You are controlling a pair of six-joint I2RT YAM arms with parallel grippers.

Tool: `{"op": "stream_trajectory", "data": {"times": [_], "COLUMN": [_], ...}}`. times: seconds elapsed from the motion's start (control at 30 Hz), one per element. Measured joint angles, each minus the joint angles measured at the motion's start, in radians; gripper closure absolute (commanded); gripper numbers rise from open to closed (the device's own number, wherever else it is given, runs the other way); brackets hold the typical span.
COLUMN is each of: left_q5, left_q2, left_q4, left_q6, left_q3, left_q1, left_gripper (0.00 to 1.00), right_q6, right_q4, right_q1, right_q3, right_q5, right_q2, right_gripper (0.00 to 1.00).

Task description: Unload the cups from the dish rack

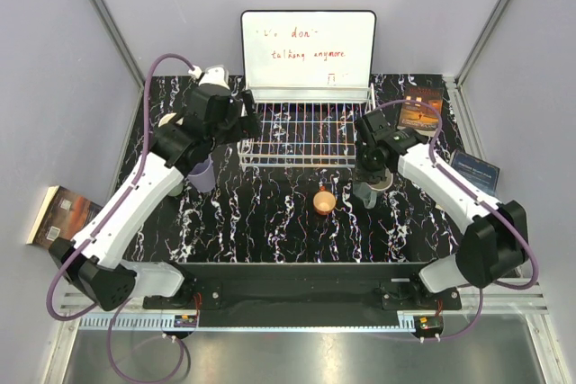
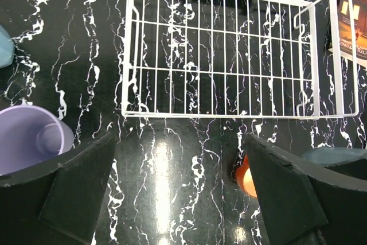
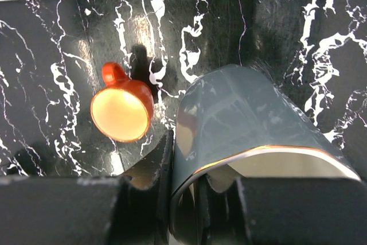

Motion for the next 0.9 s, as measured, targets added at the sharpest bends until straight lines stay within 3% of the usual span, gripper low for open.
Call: {"op": "stream_trajectory", "data": {"times": [0.9], "left_q5": [-0.025], "left_q2": [-0.057], "left_q4": [-0.044], "left_q6": [-0.014], "left_q3": [-0.116], "left_q1": [0.000], "left_gripper": [0.01], "right_q6": [0.000], "right_q4": [0.105], "right_q1": [0.043], "right_q3": [-0.024], "right_q5": [0.000], "right_q2": [0.193], "right_gripper": [1.00]}}
